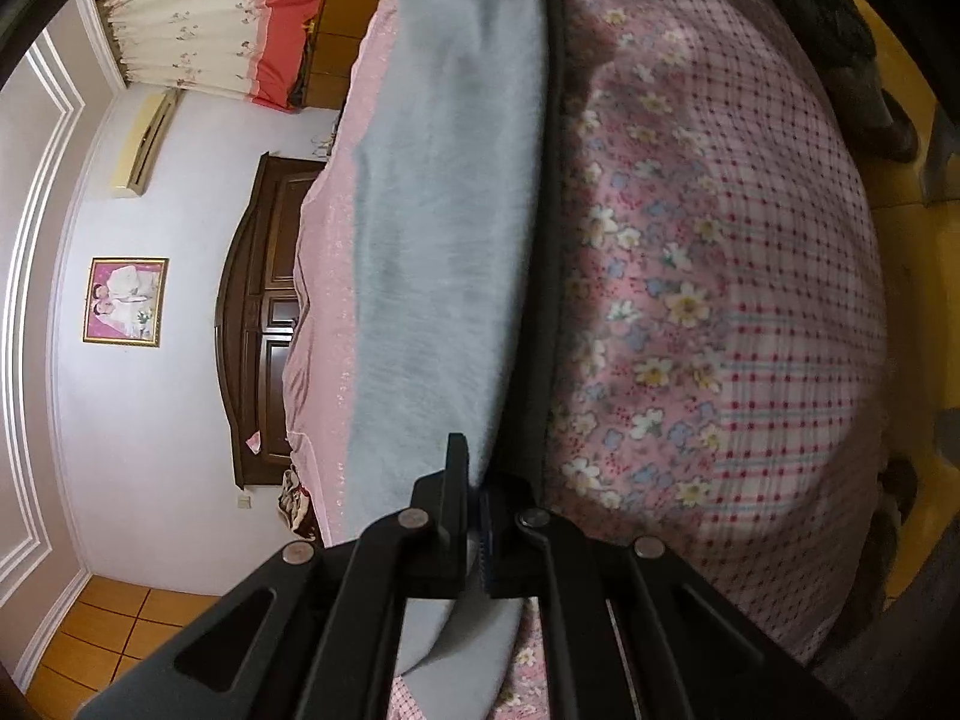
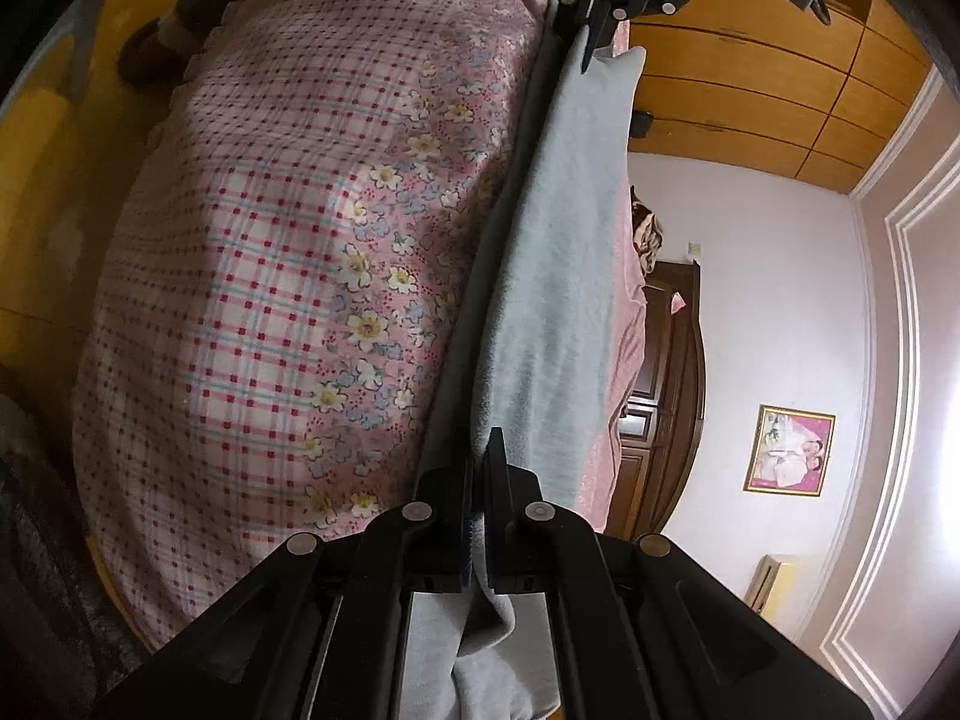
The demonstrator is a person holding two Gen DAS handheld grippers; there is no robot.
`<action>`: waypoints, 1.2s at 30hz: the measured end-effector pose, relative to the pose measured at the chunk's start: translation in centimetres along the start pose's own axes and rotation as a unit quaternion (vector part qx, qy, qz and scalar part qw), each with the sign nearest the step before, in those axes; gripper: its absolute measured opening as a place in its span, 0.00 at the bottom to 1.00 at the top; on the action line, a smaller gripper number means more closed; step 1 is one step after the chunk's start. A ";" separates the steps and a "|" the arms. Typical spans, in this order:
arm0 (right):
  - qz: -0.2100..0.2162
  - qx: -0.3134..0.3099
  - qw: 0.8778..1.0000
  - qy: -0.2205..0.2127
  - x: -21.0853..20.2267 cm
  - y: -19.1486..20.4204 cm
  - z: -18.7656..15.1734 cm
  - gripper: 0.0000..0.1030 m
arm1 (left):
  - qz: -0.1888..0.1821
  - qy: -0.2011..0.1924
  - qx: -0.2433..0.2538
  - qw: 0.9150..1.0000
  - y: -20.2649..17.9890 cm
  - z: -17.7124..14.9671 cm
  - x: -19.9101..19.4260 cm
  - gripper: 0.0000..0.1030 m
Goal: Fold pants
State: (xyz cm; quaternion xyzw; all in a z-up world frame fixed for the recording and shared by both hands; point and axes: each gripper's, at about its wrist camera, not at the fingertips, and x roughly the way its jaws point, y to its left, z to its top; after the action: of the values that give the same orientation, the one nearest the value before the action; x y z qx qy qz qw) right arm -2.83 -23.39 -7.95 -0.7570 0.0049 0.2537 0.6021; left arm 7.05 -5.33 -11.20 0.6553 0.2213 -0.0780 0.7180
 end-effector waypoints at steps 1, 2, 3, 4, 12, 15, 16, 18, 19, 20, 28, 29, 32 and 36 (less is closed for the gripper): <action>0.001 -0.001 1.000 0.001 0.1 0.0 -0.1 0.03 | 0.004 0.000 0.000 1.000 -0.1 0.0 0.1 0.03; 0.000 -0.005 1.000 0.002 0.2 0.0 -0.2 0.03 | 0.007 0.000 -0.003 1.000 -0.2 0.0 0.2 0.03; -0.001 -0.008 1.000 0.003 0.1 0.4 -0.1 0.03 | 0.005 0.002 -0.009 1.000 -0.3 0.0 0.4 0.03; -0.002 -0.012 1.000 0.004 0.2 0.5 -0.1 0.03 | 0.008 0.004 -0.013 1.000 -0.4 0.0 0.6 0.03; -0.039 -0.005 0.999 0.014 1.1 -2.3 -0.7 0.03 | 0.045 0.010 -0.040 0.998 5.6 0.2 2.8 0.03; -0.073 0.004 0.997 0.031 3.2 -5.6 -1.7 0.03 | 0.076 0.007 -0.047 0.996 9.3 0.6 4.4 0.03; -0.077 0.012 0.996 0.036 4.1 -6.8 -2.1 0.03 | 0.078 0.005 -0.052 0.996 10.2 0.8 4.8 0.03; -0.078 0.020 0.996 0.041 5.9 -8.7 -2.9 0.03 | 0.072 0.007 -0.072 0.995 13.2 1.3 7.1 0.03; -0.080 0.016 0.996 0.043 7.1 -9.6 -3.3 0.03 | 0.070 0.009 -0.077 0.994 14.2 1.5 7.9 0.03; -0.086 0.007 0.995 0.049 8.5 -10.5 -3.8 0.03 | 0.071 0.010 -0.085 0.994 15.9 1.8 9.3 0.03; -0.120 -0.010 0.988 0.101 18.9 -17.2 -7.4 0.03 | 0.098 0.021 -0.128 0.987 23.1 4.1 16.5 0.03; -0.119 -0.009 0.987 0.108 19.9 -17.4 -7.7 0.03 | 0.103 0.022 -0.128 0.986 22.9 4.2 16.8 0.03; -0.101 -0.013 0.988 0.114 21.3 -16.3 -7.8 0.03 | 0.121 0.020 -0.096 0.988 20.4 4.5 17.1 0.03; -0.094 -0.024 0.991 0.092 18.4 -13.3 -7.0 0.03 | 0.114 0.004 -0.051 0.992 16.1 3.2 13.4 0.03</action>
State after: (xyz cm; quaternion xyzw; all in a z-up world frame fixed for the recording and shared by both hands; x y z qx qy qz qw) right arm 20.03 -20.66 -1.98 -0.7883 -0.0165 0.1251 0.6022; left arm 26.16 -3.96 -2.14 0.6391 0.1521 0.0185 0.7537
